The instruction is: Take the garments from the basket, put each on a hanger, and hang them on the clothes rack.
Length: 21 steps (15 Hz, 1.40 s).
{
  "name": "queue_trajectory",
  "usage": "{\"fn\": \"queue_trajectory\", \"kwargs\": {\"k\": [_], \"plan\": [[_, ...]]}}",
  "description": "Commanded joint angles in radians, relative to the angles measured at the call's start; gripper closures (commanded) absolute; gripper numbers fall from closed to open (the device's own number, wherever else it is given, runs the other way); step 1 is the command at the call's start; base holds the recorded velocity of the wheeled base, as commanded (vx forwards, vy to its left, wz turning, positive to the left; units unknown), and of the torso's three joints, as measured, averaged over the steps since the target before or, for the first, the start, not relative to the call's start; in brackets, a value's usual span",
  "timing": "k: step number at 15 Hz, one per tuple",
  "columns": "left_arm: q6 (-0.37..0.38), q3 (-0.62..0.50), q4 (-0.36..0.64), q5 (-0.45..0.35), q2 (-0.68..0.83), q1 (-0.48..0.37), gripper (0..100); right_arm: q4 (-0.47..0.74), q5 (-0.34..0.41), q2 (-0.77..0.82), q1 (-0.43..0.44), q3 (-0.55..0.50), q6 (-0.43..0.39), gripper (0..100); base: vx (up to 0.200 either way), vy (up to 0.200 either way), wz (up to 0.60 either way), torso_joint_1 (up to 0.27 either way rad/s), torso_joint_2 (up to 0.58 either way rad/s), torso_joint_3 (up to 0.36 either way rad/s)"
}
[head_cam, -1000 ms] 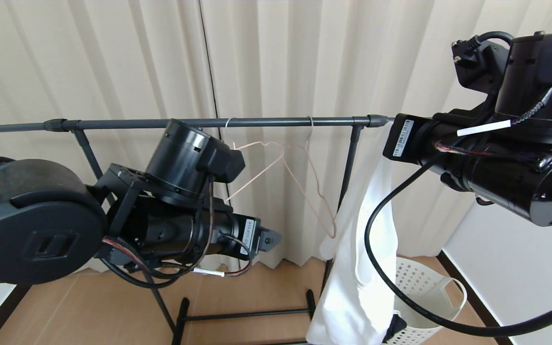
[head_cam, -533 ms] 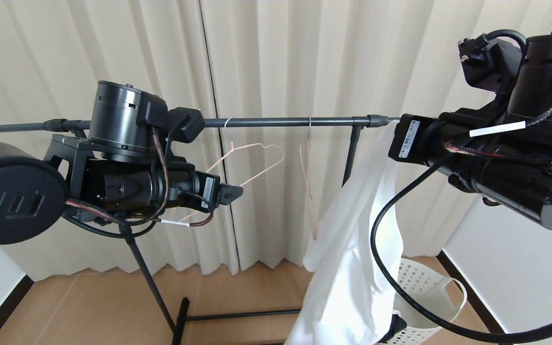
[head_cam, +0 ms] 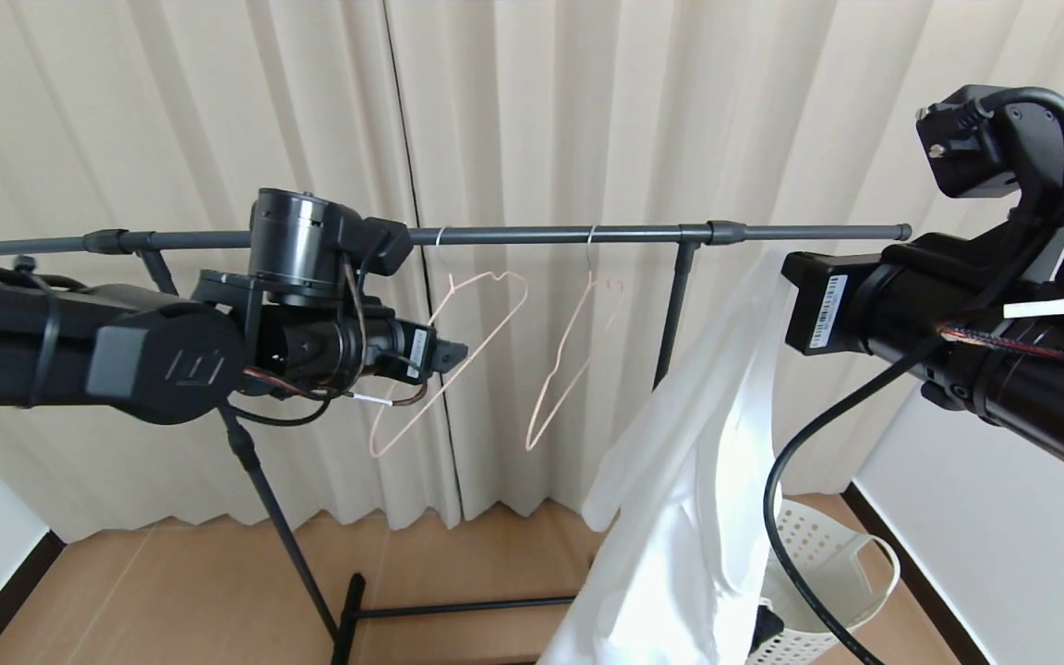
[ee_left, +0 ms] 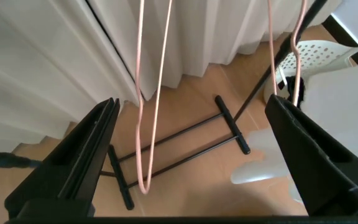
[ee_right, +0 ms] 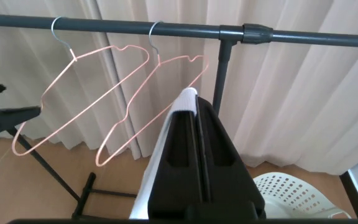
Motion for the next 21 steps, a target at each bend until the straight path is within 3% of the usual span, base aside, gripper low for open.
{"fn": "queue_trajectory", "kwargs": {"k": [1, 4, 7, 16, 17, 21], "plan": [[-0.002, -0.132, -0.005, 0.019, 0.187, -0.003, 0, 0.0, 0.0, -0.012, 0.001, 0.011, -0.001, 100, 0.0, 0.0, 0.0, 0.0, 0.0, 0.0], [-0.031, -0.286, -0.005, 0.072, 0.327, 0.002, 0, 0.0, 0.0, -0.015, 0.001, 0.011, -0.002, 100, 0.0, 0.0, 0.0, 0.0, 0.0, 0.0], [-0.058, -0.358, -0.004, 0.108, 0.393, 0.006, 0, 0.0, 0.0, -0.015, -0.001, 0.011, -0.002, 100, 0.0, 0.0, 0.0, 0.0, 0.0, 0.0], [-0.136, -0.349, -0.004, 0.148, 0.432, 0.005, 0, 0.0, 0.0, -0.012, 0.001, 0.011, -0.001, 100, 0.0, 0.0, 0.0, 0.0, 0.0, 0.0], [-0.136, -0.349, -0.004, 0.148, 0.432, 0.006, 100, -0.002, 0.0, -0.008, 0.001, 0.011, -0.001, 100, 0.0, 0.0, 0.0, 0.0, 0.0, 0.0], [-0.142, -0.33, -0.005, 0.143, 0.413, 0.002, 100, -0.002, 0.0, -0.007, -0.001, 0.012, -0.001, 100, 0.0, 0.0, 0.0, 0.0, 0.0, 0.0]]}}
